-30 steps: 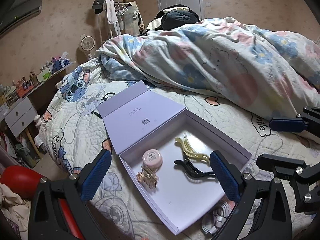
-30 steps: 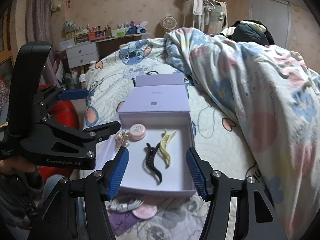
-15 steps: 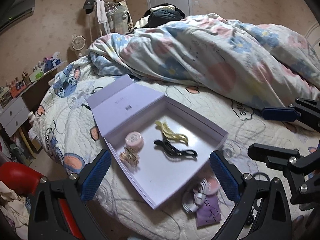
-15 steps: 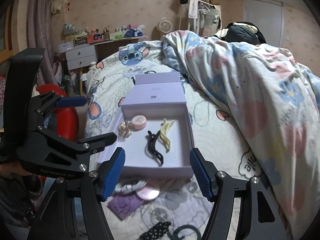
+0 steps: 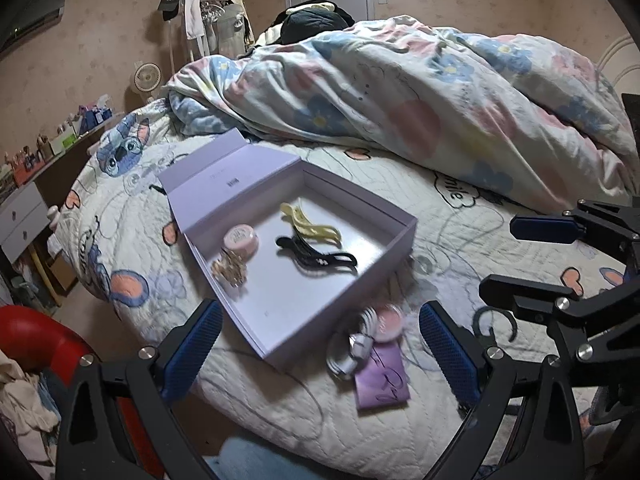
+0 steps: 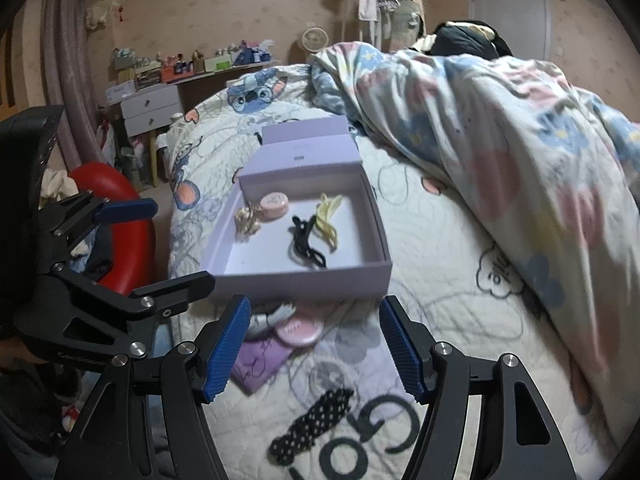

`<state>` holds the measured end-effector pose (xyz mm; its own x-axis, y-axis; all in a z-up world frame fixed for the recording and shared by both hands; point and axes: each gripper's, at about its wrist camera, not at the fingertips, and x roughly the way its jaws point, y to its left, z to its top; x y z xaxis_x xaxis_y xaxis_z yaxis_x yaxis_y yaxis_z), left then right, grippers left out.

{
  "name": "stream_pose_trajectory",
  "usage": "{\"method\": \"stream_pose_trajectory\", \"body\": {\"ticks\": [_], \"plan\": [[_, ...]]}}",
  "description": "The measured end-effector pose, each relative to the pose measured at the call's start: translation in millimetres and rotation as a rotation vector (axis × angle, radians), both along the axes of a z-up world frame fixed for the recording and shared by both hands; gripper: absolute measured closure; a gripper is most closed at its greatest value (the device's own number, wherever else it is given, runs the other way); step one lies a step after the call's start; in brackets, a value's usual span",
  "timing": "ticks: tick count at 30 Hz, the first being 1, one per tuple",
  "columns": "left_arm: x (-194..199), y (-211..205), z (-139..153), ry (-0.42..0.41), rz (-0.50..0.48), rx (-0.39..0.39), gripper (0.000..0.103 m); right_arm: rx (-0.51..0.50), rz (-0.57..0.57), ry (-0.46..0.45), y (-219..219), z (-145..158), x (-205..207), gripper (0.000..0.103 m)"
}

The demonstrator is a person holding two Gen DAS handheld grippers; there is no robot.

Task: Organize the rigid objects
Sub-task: 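Move both grippers back toward the remaining items beside the box, then grasp the black polka-dot scrunchie with the right gripper while the left gripper grasps the purple palette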

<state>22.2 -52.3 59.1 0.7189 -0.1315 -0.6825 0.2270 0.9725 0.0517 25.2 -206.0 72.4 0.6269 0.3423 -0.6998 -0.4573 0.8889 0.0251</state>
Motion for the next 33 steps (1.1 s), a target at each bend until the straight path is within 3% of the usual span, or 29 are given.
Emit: {"method": "stream_pose_trajectory", "body": {"ticks": [18,25,33], "plan": [[-26,9,-47,0.09,0.055,-0.026,0.003,0.054,-0.022,0.08,-6,-45,-21,0.036],[-26,12,-64,0.119,0.051,-0.057,0.003,0.041,-0.069,0.092,-10,-63,-24,0.036],[-22,9,-89,0.17,0.039,-0.096,0.003,0.036,-0.121,0.167,-19,-93,-25,0.036]]}}
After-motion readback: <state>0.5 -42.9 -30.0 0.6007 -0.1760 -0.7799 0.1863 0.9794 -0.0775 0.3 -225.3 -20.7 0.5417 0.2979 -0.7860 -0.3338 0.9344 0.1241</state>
